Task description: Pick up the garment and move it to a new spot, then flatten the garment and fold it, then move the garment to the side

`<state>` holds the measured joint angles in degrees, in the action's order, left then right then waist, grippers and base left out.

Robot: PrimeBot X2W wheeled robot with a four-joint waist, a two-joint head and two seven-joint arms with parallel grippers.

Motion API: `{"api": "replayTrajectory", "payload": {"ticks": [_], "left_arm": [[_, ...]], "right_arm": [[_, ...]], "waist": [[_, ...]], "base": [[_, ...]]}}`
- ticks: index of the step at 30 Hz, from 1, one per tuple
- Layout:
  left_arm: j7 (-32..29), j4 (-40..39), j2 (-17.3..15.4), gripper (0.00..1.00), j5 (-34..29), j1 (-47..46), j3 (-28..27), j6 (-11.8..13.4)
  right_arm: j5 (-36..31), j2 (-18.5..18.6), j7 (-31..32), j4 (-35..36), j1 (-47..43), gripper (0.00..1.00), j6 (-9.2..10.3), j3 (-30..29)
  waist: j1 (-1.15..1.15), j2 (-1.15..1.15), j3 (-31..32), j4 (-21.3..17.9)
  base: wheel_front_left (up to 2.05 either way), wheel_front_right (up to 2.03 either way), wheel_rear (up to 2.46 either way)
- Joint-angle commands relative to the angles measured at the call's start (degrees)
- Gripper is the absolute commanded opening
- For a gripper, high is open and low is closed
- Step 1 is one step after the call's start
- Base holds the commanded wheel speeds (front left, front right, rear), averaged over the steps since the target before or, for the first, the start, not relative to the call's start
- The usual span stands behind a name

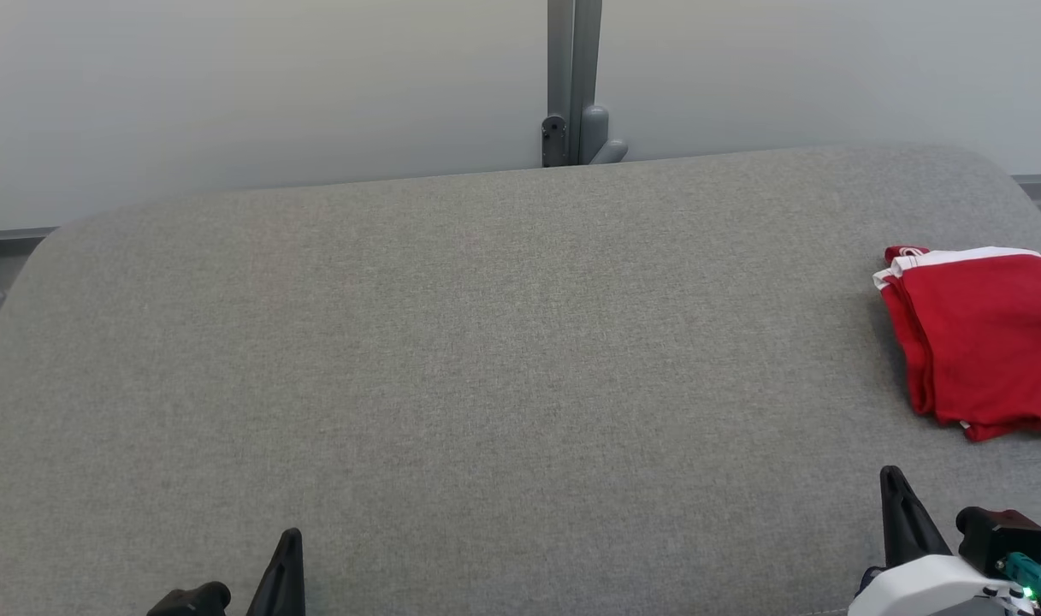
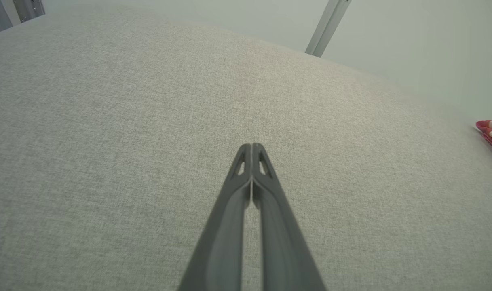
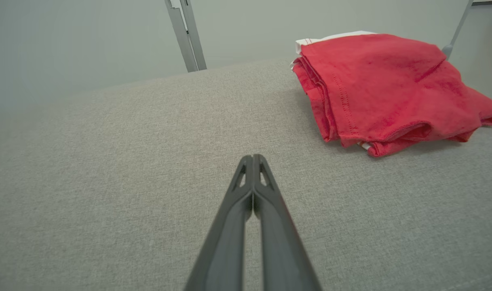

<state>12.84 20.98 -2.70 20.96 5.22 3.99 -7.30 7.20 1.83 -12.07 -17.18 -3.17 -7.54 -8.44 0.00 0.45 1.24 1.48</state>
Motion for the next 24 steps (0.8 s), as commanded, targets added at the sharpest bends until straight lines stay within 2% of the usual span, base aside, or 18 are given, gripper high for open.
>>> {"api": "replayTrajectory", "payload": {"ticks": [1,13,24], "left_arm": [[-0.4,-1.1,-0.3,0.00,2.5,-1.6,-0.4,0.0],[-3.5,-2.1,-0.6,0.00,15.1,-3.6,-1.9,-0.1],[-5.8,-2.8,-0.7,0.00,24.3,-5.1,-3.0,-0.1]], "right_arm": [[2.9,0.4,0.5,1.0,1.7,0.00,0.01,-0.1],[17.7,0.5,3.4,1.8,2.9,0.00,0.02,0.6],[28.5,0.7,5.8,2.0,4.1,0.00,0.03,0.8]], "waist": [[0.00,-0.03,0.0,0.0],[0.00,-0.08,-0.2,-0.2],[0.00,-0.12,-0.3,-0.3]], "base": [[0.00,0.00,0.00],[0.00,0.00,0.00],[0.00,0.00,0.00]]}}
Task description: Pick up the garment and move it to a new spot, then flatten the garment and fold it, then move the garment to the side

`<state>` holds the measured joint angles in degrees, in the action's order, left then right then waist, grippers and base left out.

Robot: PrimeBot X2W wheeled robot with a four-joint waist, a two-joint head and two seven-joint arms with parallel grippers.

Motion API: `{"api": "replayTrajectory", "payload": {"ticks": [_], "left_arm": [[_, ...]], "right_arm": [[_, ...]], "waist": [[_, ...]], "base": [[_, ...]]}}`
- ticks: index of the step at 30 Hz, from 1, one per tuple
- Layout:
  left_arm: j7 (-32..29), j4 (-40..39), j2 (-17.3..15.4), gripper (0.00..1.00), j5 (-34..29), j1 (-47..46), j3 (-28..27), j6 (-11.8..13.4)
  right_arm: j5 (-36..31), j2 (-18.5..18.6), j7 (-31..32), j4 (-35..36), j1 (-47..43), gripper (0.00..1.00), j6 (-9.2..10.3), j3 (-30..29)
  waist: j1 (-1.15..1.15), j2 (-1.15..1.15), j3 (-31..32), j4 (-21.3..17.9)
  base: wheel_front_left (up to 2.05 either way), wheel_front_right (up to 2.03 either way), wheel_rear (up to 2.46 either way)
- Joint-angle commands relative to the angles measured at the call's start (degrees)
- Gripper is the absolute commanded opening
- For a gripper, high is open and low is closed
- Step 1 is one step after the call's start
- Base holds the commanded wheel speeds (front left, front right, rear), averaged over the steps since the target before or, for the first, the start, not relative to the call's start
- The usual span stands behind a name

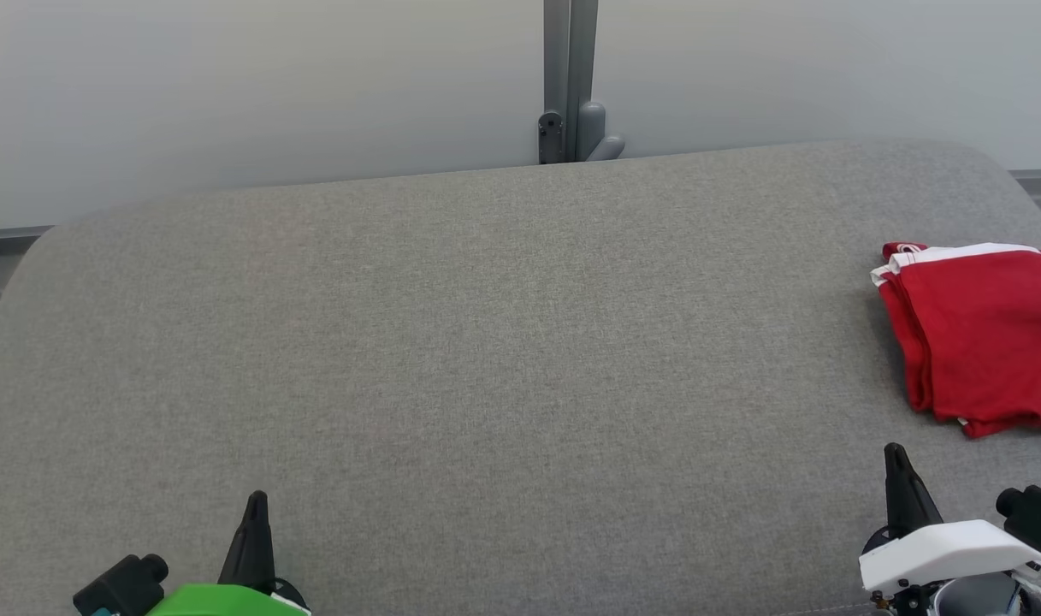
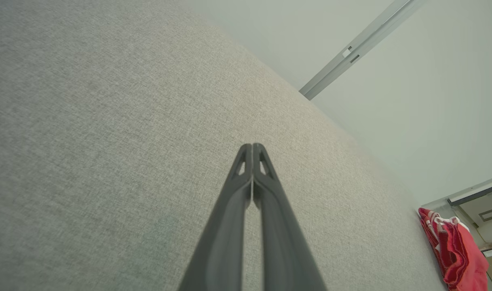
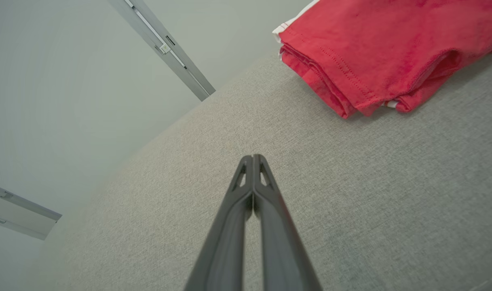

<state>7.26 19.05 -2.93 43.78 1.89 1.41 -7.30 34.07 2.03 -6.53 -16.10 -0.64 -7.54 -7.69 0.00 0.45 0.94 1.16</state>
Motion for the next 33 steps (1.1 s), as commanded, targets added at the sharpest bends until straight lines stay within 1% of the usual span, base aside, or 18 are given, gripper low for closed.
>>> {"api": "replayTrajectory", "payload": {"ticks": [1,10,11,33], "left_arm": [[-0.4,-1.0,-0.5,0.00,2.3,-1.8,-0.5,-0.1],[-2.2,-1.5,-0.6,0.00,9.0,-2.9,-1.3,-0.1],[-2.2,-1.5,-0.6,0.00,9.0,-2.9,-1.3,-0.1],[-5.9,-2.6,-0.6,0.00,22.9,-5.1,-3.2,-0.2]], "right_arm": [[2.5,0.5,0.5,1.0,1.6,0.00,0.03,0.0],[10.4,0.6,2.3,1.1,2.5,0.00,0.03,0.1],[10.4,0.6,2.3,1.1,2.5,0.00,0.03,0.1],[26.8,0.7,6.2,1.3,4.3,0.00,0.05,0.3]], "waist": [[0.00,-0.12,0.0,0.0],[0.00,-0.15,-0.1,-0.1],[0.00,-0.15,-0.1,-0.1],[0.00,-0.23,-0.4,-0.4]], "base": [[0.00,0.00,0.00],[0.00,0.00,0.00],[0.00,0.00,0.00],[0.00,0.00,0.00]]}}
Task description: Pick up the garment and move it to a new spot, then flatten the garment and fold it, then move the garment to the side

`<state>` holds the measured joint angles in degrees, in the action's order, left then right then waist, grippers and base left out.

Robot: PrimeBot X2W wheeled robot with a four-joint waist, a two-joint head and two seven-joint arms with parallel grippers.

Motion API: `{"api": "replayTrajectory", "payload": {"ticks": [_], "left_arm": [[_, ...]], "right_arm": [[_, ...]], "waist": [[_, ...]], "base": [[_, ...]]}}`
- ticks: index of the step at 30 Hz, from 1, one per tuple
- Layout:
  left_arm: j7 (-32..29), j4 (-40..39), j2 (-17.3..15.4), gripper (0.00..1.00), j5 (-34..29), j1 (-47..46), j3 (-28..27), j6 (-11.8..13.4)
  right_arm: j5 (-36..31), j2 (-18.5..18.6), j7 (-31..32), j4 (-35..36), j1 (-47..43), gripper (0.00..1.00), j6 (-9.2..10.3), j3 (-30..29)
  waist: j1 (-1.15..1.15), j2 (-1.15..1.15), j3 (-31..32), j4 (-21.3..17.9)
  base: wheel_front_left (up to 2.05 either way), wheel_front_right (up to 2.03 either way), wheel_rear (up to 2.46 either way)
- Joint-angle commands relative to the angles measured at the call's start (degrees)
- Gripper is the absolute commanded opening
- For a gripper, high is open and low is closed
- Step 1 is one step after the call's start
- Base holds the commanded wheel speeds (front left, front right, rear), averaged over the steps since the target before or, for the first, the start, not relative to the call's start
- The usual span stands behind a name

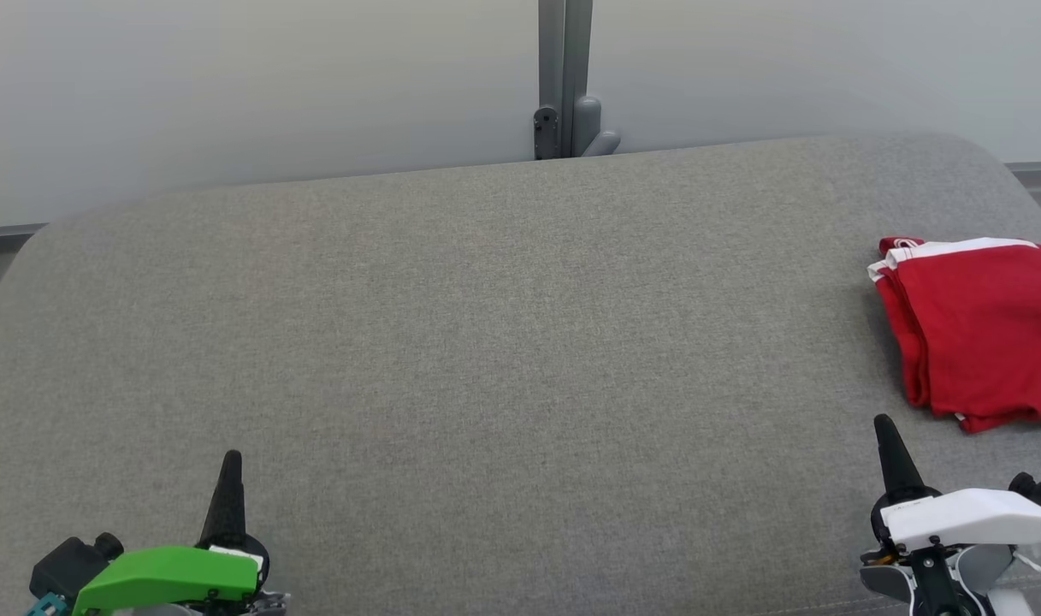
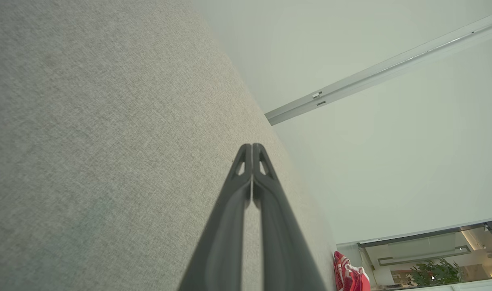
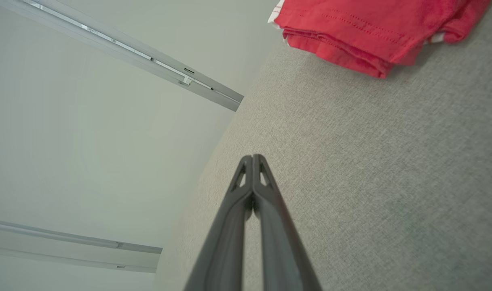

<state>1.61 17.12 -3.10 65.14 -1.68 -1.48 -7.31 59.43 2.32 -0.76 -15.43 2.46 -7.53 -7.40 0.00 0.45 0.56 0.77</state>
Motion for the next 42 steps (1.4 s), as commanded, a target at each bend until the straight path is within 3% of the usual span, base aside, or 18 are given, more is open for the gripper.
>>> {"api": "replayTrajectory", "payload": {"ticks": [1,42], "left_arm": [[-0.4,-0.7,-0.5,0.00,2.1,-1.6,-0.4,-0.2],[-5.7,-2.1,-0.4,0.00,21.2,-4.7,-3.3,-0.3]], "right_arm": [[2.1,0.4,0.6,0.7,1.3,0.00,0.04,0.1],[25.1,0.6,5.9,1.0,3.7,0.00,0.03,0.3]], "waist": [[0.00,-0.24,0.0,0.0],[0.00,-0.38,-0.5,-0.5]], "base": [[0.00,0.00,0.00],[0.00,0.00,0.00]]}}
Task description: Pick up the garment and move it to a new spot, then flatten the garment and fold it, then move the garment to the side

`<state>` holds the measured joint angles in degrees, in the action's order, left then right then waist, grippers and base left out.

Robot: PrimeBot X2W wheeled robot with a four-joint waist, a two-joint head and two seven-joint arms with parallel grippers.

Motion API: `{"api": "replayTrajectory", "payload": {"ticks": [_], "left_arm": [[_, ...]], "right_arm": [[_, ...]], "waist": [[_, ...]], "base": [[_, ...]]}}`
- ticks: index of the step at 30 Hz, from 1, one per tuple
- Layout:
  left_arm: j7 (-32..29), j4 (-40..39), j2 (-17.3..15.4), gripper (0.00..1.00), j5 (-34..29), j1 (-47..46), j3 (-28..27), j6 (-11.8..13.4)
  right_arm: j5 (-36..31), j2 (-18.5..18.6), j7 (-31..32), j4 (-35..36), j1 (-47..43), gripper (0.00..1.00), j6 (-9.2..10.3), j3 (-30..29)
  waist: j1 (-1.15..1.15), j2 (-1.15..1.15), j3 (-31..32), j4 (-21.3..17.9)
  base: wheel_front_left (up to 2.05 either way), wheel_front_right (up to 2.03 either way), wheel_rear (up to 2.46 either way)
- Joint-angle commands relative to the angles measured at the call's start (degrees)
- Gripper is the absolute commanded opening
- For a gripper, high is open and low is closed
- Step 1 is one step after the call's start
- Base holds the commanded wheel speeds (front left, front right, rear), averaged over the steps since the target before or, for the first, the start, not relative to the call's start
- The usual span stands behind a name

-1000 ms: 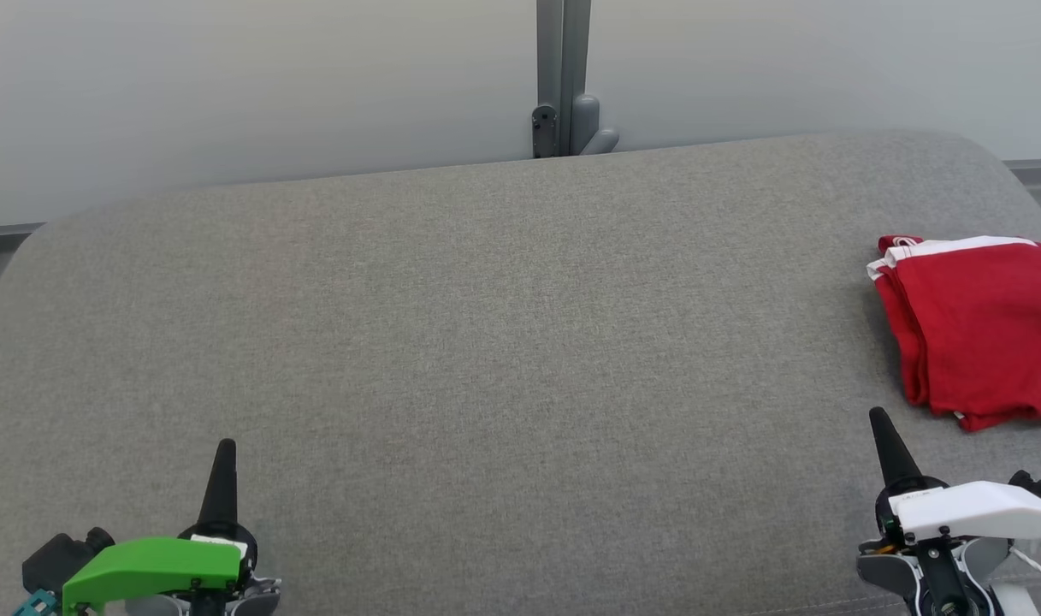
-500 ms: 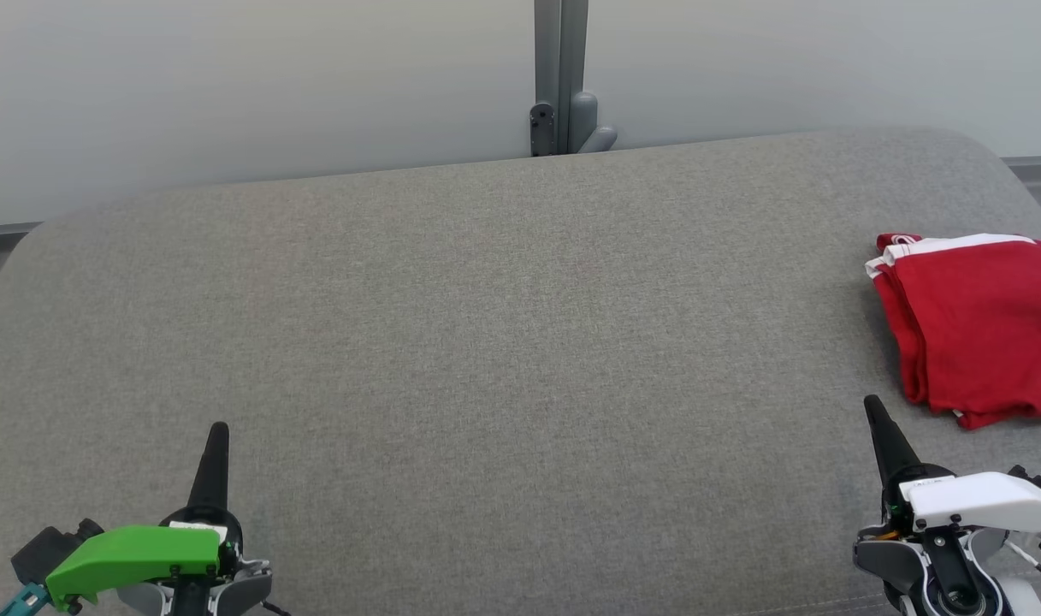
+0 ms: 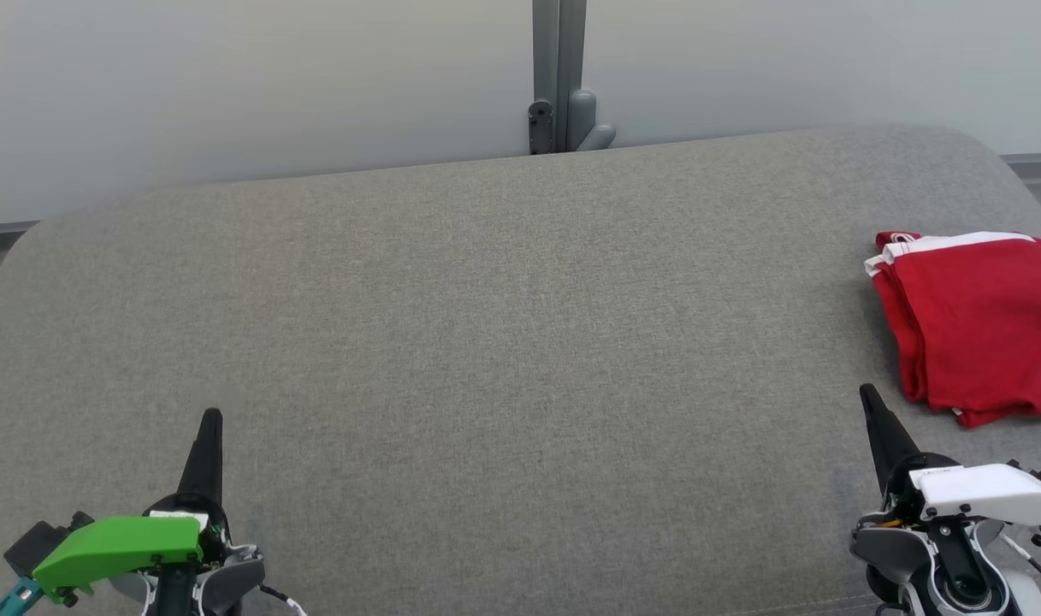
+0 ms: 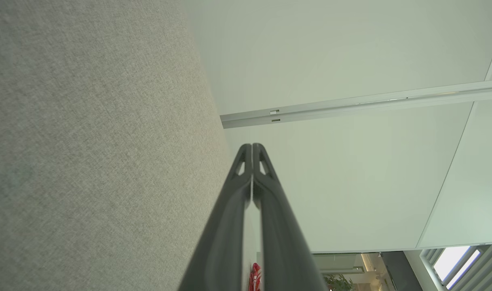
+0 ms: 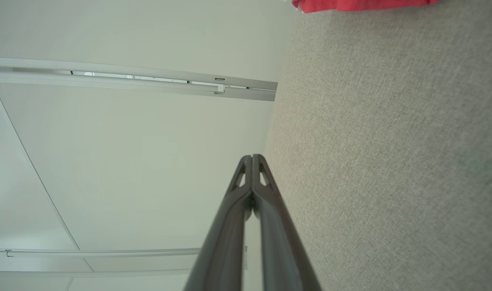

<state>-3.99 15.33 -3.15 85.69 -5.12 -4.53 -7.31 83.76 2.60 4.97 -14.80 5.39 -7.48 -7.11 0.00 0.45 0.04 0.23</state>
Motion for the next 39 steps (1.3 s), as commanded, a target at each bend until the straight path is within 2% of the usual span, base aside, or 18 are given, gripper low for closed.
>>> {"api": "replayTrajectory", "payload": {"ticks": [1,17,39], "left_arm": [[-0.3,-0.4,-0.3,0.00,1.1,-1.2,-0.3,-0.3],[-2.1,-0.8,-0.2,0.00,7.3,-2.2,-1.3,-0.3],[-2.2,-0.8,-0.1,0.00,7.0,-2.1,-1.4,-0.3]], "right_arm": [[1.3,0.4,0.3,0.3,0.9,0.00,-0.03,0.0],[8.9,0.4,2.1,0.4,1.7,0.00,-0.02,0.1],[8.7,0.4,2.0,0.4,1.6,0.00,-0.02,0.1]], "waist": [[0.00,-0.39,0.0,0.0],[0.00,-0.45,-0.2,-0.2],[0.00,-0.45,-0.2,-0.2]], "base": [[0.00,0.00,0.00],[0.00,0.00,0.00],[0.00,0.00,0.00]]}}
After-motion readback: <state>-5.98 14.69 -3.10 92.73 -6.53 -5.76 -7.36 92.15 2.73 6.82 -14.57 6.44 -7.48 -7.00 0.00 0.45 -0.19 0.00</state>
